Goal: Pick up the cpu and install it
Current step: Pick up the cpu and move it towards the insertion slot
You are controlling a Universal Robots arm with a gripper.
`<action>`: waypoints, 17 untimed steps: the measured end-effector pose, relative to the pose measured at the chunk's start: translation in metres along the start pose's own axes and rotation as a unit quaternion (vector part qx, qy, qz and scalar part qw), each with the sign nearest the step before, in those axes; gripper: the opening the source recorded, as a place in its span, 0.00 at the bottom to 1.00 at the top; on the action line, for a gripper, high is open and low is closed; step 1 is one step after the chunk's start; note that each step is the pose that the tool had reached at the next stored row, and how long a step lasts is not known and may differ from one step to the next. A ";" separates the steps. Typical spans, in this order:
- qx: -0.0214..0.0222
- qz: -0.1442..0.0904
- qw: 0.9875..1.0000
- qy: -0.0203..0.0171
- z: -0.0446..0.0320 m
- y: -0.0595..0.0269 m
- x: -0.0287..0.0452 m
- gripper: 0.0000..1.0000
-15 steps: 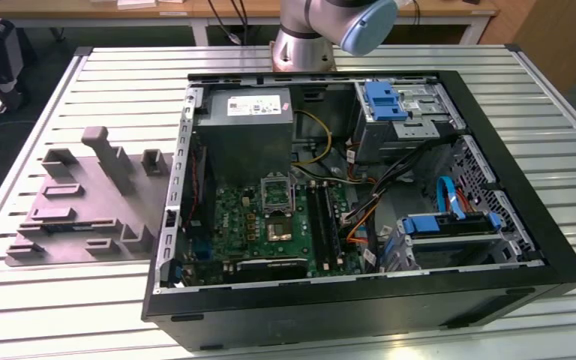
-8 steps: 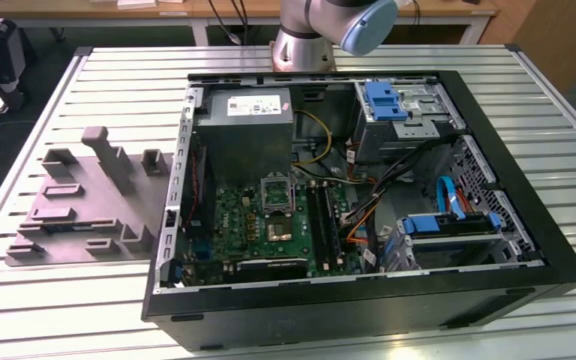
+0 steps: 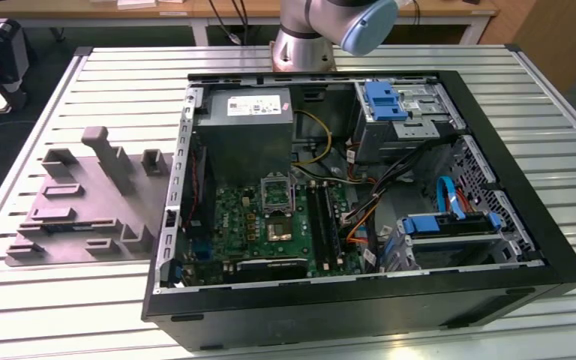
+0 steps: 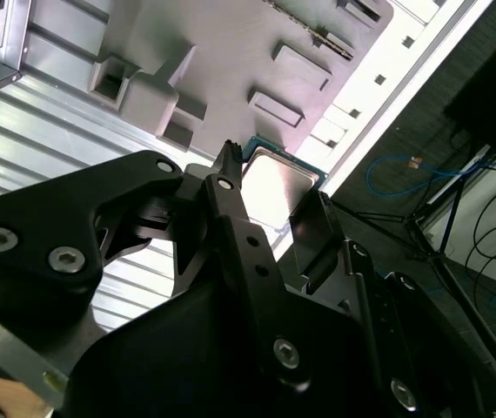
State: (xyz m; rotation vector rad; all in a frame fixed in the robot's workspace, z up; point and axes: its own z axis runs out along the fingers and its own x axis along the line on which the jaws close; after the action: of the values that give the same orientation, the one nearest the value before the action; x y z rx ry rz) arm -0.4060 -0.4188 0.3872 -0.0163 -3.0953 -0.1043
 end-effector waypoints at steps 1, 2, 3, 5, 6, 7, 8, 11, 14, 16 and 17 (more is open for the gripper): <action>0.000 0.000 1.000 0.000 -0.0001 0.0000 -0.0005 0.47; 0.000 0.000 1.000 0.000 -0.0001 0.0000 -0.0009 0.47; 0.000 0.000 1.000 0.000 0.0000 0.0000 -0.0014 0.47; 0.000 0.000 1.000 0.000 0.0000 0.0000 -0.0024 0.47; 0.000 0.000 1.000 0.000 0.0000 0.0001 -0.0026 0.47; 0.000 0.000 1.000 0.000 -0.0001 0.0001 -0.0030 0.47; 0.000 0.000 1.000 0.000 -0.0001 0.0000 -0.0033 0.47; 0.000 0.000 1.000 0.000 0.0000 0.0000 -0.0037 0.47; 0.000 0.000 1.000 0.000 0.0000 0.0001 -0.0044 0.47; 0.000 0.000 1.000 0.000 0.0001 0.0000 -0.0048 0.47; 0.000 0.000 1.000 0.000 0.0002 0.0000 -0.0049 0.47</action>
State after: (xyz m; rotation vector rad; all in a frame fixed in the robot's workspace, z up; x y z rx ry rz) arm -0.4012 -0.4188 0.3868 -0.0164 -3.0954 -0.1045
